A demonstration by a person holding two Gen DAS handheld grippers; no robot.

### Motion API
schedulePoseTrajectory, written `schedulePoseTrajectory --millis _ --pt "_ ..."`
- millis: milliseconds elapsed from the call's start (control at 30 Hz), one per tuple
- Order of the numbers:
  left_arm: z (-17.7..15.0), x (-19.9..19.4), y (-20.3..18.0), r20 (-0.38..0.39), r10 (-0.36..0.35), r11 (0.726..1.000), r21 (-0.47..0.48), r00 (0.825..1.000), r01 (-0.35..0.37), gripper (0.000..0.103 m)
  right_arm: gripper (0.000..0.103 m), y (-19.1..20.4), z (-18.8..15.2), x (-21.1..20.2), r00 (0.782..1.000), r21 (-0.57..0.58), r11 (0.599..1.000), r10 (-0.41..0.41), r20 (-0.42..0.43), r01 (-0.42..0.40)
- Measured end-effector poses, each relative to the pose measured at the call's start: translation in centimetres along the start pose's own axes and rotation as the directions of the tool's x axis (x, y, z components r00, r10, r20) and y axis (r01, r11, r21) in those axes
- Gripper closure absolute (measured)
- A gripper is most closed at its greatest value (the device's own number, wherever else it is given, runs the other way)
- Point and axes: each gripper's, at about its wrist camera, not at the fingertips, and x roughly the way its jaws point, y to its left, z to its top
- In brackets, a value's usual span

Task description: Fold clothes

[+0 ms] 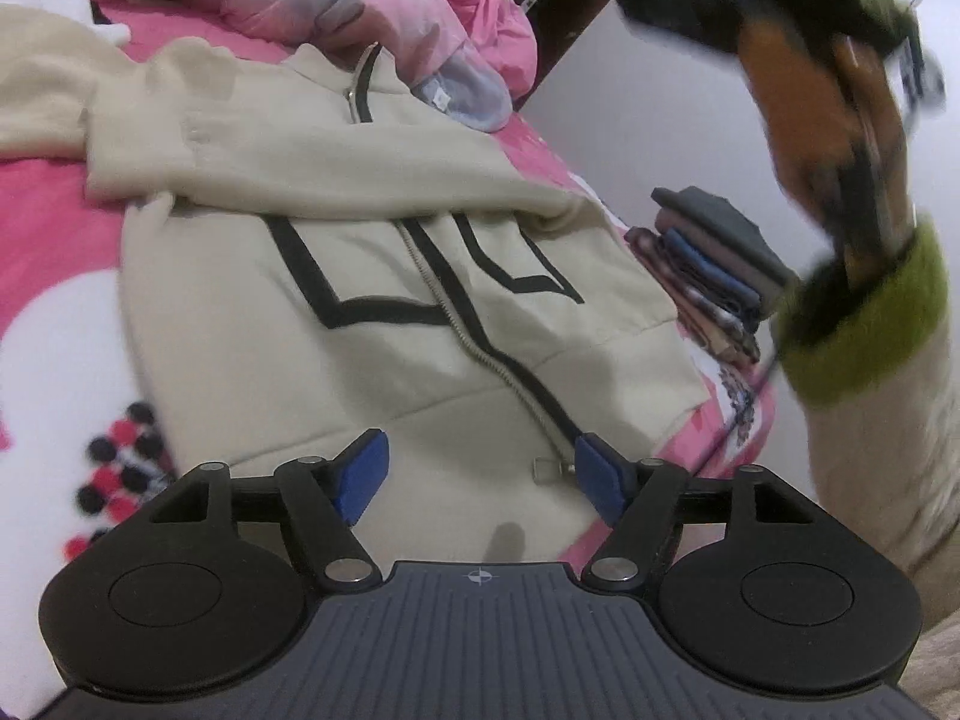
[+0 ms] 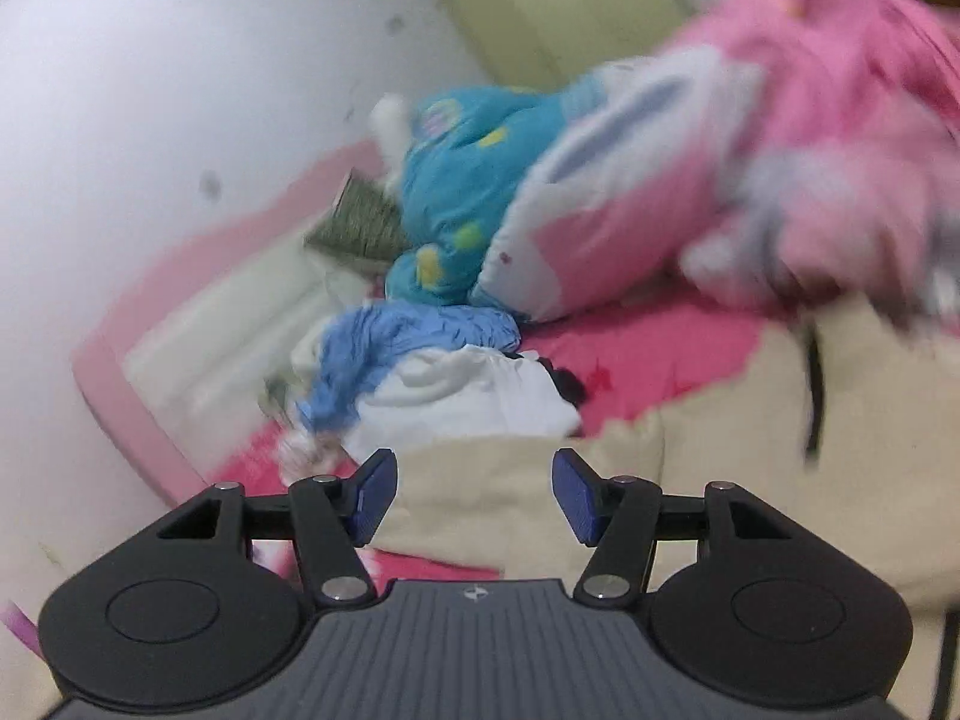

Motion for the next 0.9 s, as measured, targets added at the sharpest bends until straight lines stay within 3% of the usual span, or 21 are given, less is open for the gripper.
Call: schedulePoseTrajectory --millis 67,133,233,333,500,600,633,667,700,733,767,800,900 --pt "0.0 -0.6 0.3 0.015 -0.007 1.000 -0.002 1.000 0.007 0.032 0.043 -2.7 -1.1 -5.8 0.991 0.068 0.996 -0.060 0.121 0.052" --pt "0.4 -0.7 0.7 0.031 -0.023 1.000 -0.017 0.999 0.024 0.032 0.041 -5.3 -2.3 -11.7 0.963 0.141 0.985 -0.128 0.235 0.096" --pt "1.2 -0.4 0.8 0.059 -0.053 0.998 -0.038 0.997 0.055 0.032 0.040 -9.0 -6.8 -21.5 0.861 0.291 0.917 -0.367 0.352 0.272" --pt "2.3 0.8 0.0 0.066 -0.061 0.998 -0.026 0.996 0.063 0.032 0.040 -13.2 -11.9 -26.5 0.811 0.458 0.825 -0.497 0.308 0.331" --pt "3.7 3.4 -2.7 0.054 -0.032 0.998 0.052 0.998 0.030 0.032 0.040 -16.9 -17.6 -24.6 0.796 0.482 0.754 -0.581 0.172 0.446" --pt "4.0 4.8 -3.9 0.045 -0.017 0.997 0.082 0.999 0.013 0.032 0.040 -18.8 -18.8 -22.2 0.812 0.478 0.763 -0.562 0.159 0.436" --pt "4.0 5.0 -4.0 0.045 -0.009 0.997 0.083 0.999 0.005 0.032 0.040 -19.5 -19.0 -21.3 0.829 0.483 0.774 -0.537 0.158 0.410" --pt "4.0 5.2 -4.1 0.044 0.000 0.996 0.085 0.999 -0.004 0.032 0.044 -20.2 -19.2 -20.4 0.845 0.487 0.784 -0.511 0.158 0.384" --pt "4.0 5.5 -4.1 0.044 0.009 0.996 0.086 0.999 -0.013 0.032 0.048 -19.6 -19.4 -20.8 0.847 0.485 0.791 -0.504 0.171 0.373" --pt "4.0 5.7 -4.2 0.044 0.018 0.996 0.087 0.999 -0.021 0.032 0.059 -19.1 -19.6 -21.2 0.848 0.482 0.797 -0.497 0.183 0.363" --pt "4.0 5.9 -4.3 0.043 0.026 0.996 0.089 0.999 -0.030 0.032 0.080 -18.6 -19.8 -21.5 0.850 0.480 0.804 -0.489 0.196 0.352" --pt "4.1 6.2 -4.3 0.043 0.035 0.995 0.090 0.998 -0.039 0.032 0.093 -18.1 -20.1 -21.9 0.852 0.477 0.810 -0.481 0.208 0.341" --pt "4.1 6.9 -4.5 0.042 0.061 0.993 0.094 0.997 -0.065 0.032 0.094 -16.5 -20.8 -23.0 0.855 0.467 0.828 -0.458 0.245 0.310"
